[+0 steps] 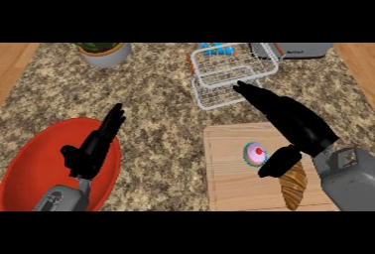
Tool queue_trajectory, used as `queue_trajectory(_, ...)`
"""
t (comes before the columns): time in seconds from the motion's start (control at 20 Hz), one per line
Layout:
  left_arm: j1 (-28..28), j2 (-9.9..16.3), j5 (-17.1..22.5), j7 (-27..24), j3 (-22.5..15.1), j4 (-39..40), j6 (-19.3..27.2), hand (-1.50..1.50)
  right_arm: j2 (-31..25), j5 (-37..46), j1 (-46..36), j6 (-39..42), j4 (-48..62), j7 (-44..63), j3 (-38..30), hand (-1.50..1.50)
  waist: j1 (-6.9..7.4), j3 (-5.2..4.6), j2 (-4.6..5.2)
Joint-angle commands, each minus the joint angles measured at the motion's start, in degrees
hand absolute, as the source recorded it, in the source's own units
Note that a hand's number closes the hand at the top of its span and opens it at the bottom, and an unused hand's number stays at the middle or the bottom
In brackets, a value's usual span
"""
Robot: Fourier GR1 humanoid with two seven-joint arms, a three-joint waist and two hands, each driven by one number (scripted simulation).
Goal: Pick the cupcake from the cutting board and place it in the tiered basket
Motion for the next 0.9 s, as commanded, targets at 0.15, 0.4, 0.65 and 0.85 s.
queue_trajectory(0.15,-0.3,-1.1,-0.6,-0.4,-0.1,0.5,0.1,0.00,-6.5,-1.6,-7.9,19.8,-10.6,20.4,5.4,-1.50,0.67,0.12,0.38)
queue_trajectory(0.4,3.6,-1.9,-2.0,-4.3,0.0,0.5,-1.7,0.00,-3.2,-4.6,-3.5,23.6,-18.5,31.6,3.8,-1.50,1.06,0.34,0.84)
queue_trajectory(0.65,-2.6,-0.5,-0.7,0.3,3.9,2.9,-5.0,0.00,4.2,-3.0,-5.9,24.6,-17.9,40.4,5.6,-1.50,1.34,0.34,0.97)
queue_trajectory(0.85,3.6,-2.4,-3.1,-0.6,1.5,-2.5,-1.9,0.00,1.5,6.5,-0.6,20.8,-20.3,37.3,5.3,-1.50,1.51,0.40,0.82)
